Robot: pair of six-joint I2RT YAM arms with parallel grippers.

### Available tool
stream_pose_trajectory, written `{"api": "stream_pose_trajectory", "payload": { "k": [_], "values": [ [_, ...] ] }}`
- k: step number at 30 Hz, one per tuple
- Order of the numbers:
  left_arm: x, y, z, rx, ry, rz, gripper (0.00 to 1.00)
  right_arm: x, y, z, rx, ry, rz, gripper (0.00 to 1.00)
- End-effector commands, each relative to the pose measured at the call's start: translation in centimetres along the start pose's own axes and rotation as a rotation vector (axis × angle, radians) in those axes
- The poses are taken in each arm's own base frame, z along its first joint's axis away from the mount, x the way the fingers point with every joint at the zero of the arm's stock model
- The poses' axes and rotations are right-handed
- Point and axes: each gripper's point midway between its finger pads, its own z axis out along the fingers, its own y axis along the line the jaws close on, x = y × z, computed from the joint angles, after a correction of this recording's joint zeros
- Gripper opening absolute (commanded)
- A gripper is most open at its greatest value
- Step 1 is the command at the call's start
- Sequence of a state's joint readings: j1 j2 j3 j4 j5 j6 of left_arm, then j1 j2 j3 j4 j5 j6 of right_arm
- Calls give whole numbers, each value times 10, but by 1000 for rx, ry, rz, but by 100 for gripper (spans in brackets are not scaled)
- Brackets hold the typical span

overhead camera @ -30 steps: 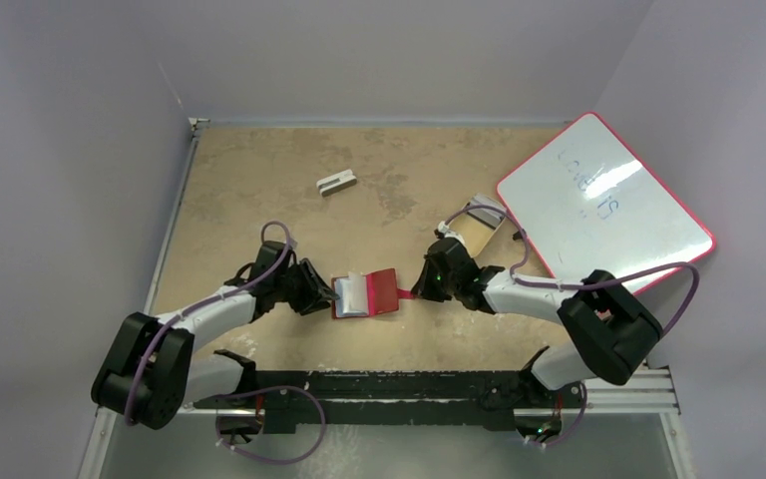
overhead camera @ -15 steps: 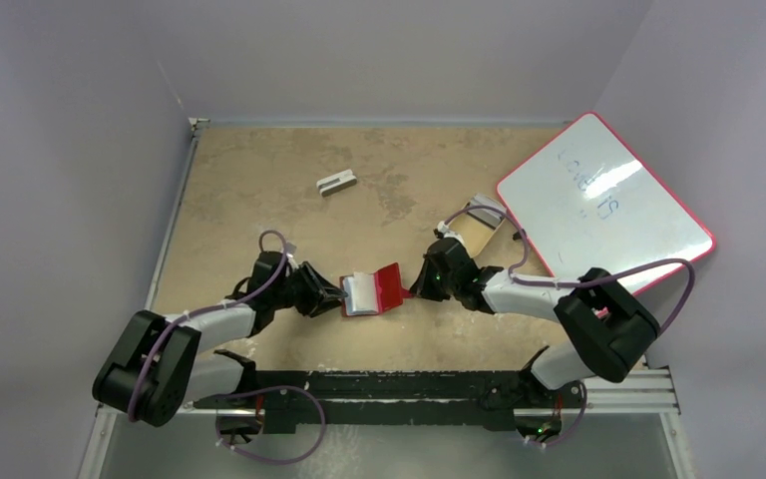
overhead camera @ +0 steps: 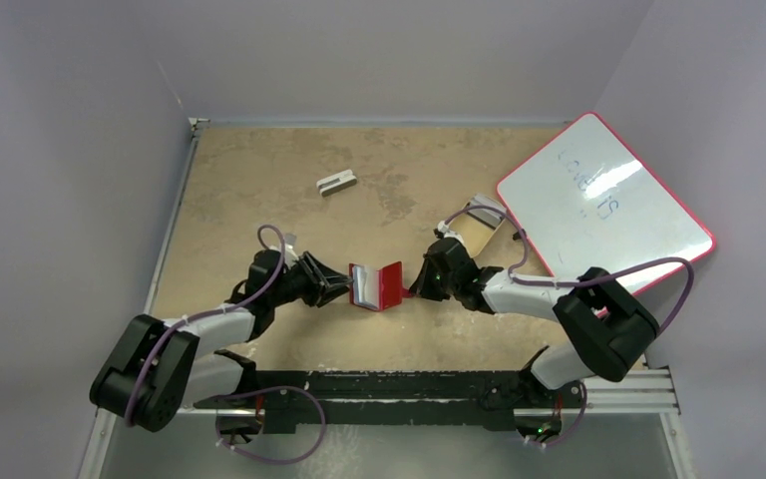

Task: Put the credit cards into the card holder
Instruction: Open the card holder at the center of the board.

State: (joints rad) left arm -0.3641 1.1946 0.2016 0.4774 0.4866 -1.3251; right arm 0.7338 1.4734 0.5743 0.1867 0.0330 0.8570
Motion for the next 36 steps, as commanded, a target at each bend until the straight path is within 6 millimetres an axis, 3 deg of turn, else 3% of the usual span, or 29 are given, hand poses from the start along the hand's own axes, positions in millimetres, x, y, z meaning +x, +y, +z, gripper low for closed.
{"api": "stream_pose_trajectory", "payload": {
  "k": [1,8,13,21,29,36],
  "values": [
    [2,-17,4,75,4,56,34,12,-17,2,54,33,-1,0],
    [11,-9,18,4,24,138,33,12,-16,1,49,32,-1,0],
    [13,-13,28,-6,15,191,27,12,-16,2,45,33,0,0],
    [12,-37,34,111,-15,189,25,14,-16,2,43,36,0,0],
    [29,-59,38,246,26,166,27,20,-20,6,47,53,2,0],
    [36,-43,50,195,47,179,27,18,-21,4,51,43,5,0]
  ]
}}
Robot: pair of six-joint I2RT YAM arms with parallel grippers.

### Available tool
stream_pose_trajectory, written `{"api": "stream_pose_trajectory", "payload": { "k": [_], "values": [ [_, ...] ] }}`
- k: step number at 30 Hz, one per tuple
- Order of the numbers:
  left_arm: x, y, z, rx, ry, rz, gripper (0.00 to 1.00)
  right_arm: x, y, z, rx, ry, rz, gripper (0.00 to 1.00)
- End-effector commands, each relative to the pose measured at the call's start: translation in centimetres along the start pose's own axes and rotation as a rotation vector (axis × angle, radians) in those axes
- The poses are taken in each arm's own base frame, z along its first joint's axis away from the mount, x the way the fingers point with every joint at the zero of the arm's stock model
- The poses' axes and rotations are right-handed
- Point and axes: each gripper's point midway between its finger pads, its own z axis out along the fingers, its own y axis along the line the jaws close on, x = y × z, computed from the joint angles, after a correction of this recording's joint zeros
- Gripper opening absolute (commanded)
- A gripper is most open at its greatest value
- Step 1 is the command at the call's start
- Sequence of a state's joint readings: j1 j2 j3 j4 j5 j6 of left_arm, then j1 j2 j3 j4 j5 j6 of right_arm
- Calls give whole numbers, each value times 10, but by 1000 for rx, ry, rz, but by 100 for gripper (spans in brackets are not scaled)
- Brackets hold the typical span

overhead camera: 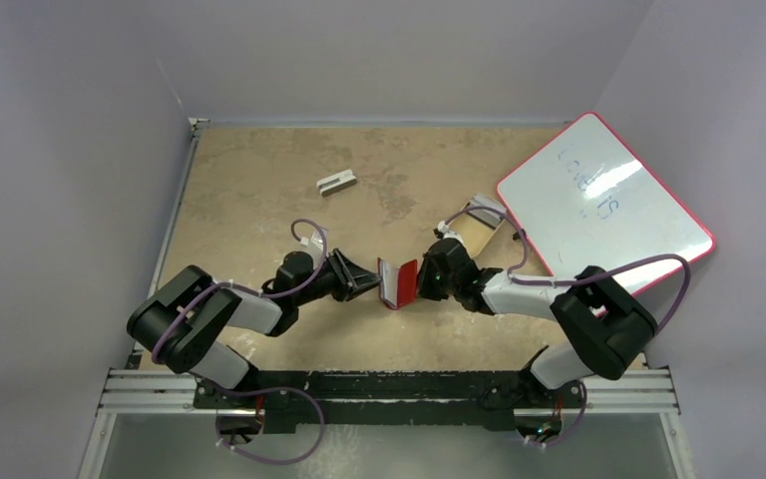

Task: Put the credit cards into the card holder
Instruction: Open the card holder at the center of the board.

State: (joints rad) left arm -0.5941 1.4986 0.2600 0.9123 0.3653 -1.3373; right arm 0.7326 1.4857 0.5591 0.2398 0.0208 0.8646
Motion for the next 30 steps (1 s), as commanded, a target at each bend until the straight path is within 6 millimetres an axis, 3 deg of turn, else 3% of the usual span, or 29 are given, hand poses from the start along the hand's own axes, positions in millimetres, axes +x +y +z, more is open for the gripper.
{"api": "stream_pose_trajectory", "payload": {
  "k": [1,8,14,20,24,30],
  "values": [
    [2,-1,7,17,3,31,27,18,-24,0,78,50,-4,0],
    [0,31,7,-125,-10,97,24,17,-24,-1,77,46,-4,0],
    [-5,27,3,-149,-30,129,3,15,-24,-3,90,52,-21,1],
    [-14,12,-10,-180,-65,186,0,-12,-3,-27,83,9,-61,29],
    [-17,3,-18,-203,-78,216,0,-42,19,-51,55,-72,-108,45],
    [-15,6,-26,-267,-85,245,0,-52,74,-79,-95,-113,-144,55]
  ]
}}
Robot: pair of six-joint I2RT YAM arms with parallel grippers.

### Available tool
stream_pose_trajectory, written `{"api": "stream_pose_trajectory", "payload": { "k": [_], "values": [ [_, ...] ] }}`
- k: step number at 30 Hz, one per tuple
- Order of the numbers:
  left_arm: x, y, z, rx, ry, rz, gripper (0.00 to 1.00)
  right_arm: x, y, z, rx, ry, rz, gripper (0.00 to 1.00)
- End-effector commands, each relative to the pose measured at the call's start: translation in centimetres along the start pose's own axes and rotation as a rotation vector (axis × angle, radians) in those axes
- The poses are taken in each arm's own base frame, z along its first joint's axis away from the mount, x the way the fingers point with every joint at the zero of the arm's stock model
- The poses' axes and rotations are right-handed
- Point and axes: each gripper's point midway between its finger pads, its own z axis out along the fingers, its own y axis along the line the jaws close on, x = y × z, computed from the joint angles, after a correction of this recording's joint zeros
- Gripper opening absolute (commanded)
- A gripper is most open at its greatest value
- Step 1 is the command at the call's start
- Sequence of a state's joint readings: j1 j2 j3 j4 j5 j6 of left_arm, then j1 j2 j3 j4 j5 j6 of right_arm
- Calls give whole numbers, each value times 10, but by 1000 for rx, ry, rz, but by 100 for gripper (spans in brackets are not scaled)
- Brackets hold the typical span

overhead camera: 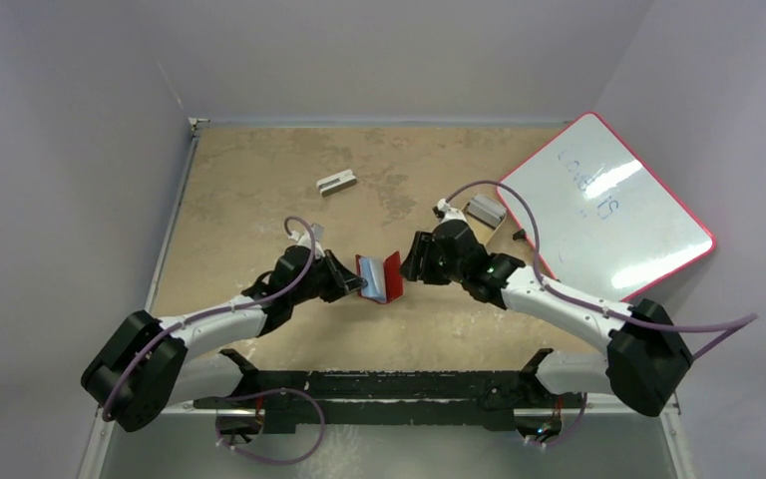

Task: Put the credit cards into the card holder
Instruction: Open the card holder at the center of the board.

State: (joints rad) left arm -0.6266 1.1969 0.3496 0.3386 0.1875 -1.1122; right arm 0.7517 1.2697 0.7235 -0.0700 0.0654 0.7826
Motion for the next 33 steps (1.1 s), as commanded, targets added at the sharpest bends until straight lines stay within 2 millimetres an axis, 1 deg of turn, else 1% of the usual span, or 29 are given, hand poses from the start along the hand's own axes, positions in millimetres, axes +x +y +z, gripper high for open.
{"api": "stream_pose_trajectory", "payload": {
  "k": [1,2,4,6,10,13,17,24,26,30,32,33],
  "values": [
    [-4,-1,-4,-58,-19,64,0,-17,41,-21,-82,-51,-56,55],
    [-4,-1,-4,-65,-20,71,0,-21,51,-25,-108,-64,-60,54],
    [-2,-2,-4,-74,-16,80,0,-23,65,-27,-159,-73,-62,53],
    [-2,-7,-4,-64,-16,86,0,-23,73,-25,-199,-73,-62,51],
    [-1,-16,-3,-54,-12,103,0,-19,83,-14,-226,-51,-73,47],
    [0,-19,-4,-59,-11,118,0,-16,88,-6,-240,-34,-87,47],
    [2,-17,-3,-70,-8,128,0,-10,97,1,-279,-13,-97,47],
    [5,-17,1,-72,-2,133,0,-8,99,18,-276,-1,-101,45],
    [6,-17,1,-73,1,134,0,-3,98,27,-262,22,-107,46],
    [7,-15,2,-84,4,137,0,5,99,36,-275,56,-116,46],
    [7,-14,2,-87,2,139,0,8,93,42,-243,65,-116,45],
    [7,-14,2,-89,1,138,0,9,84,47,-195,71,-116,44]
  ]
}}
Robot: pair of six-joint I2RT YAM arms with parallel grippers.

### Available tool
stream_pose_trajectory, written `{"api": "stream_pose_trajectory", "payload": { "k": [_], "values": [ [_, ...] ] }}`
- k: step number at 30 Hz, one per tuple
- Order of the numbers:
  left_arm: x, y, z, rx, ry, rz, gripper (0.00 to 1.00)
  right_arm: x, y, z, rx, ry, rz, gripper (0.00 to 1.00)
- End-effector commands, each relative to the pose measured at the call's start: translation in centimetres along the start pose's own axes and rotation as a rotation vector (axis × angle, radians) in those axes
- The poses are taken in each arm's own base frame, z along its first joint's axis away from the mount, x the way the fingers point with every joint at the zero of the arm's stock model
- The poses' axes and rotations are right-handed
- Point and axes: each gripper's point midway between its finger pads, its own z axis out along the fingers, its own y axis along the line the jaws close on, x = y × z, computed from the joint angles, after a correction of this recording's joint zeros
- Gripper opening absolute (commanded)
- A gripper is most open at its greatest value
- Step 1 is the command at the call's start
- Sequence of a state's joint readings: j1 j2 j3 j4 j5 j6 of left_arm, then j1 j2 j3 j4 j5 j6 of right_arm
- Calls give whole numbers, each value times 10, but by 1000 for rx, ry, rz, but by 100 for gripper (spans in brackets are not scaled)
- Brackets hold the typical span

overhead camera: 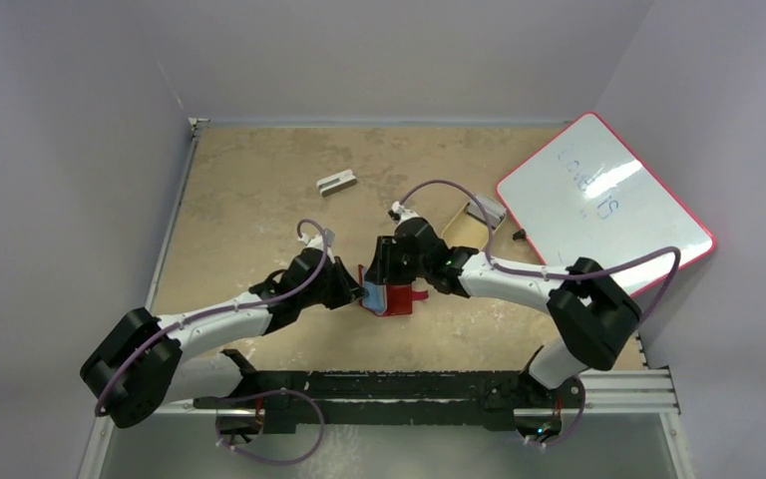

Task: Put the credit cards into the card holder
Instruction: Open the card holder at the center of the board.

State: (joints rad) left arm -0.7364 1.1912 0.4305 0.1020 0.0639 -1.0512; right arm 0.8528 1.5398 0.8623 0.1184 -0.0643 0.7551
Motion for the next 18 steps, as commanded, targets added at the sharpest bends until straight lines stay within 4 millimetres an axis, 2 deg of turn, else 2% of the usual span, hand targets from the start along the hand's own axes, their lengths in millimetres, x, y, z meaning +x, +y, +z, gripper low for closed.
{"api": "stream_pose_trajectory", "payload": {
  "k": [1,5,9,14,18],
  "values": [
    [-18,-25,-1,57,-57,31,0,-11,-1,5,55,-13,-24,43],
    [-19,-23,-3,49,-64,30,0,5,-41,6,240,35,-34,37],
    [-20,-12,-4,1,-79,37,0,12,-72,-7,367,26,-48,32],
    [-18,-3,-2,-23,-86,27,0,25,-96,-11,441,39,-54,23],
    [-21,-7,-1,-21,-87,24,10,31,-99,-9,428,44,-51,22]
  ]
}}
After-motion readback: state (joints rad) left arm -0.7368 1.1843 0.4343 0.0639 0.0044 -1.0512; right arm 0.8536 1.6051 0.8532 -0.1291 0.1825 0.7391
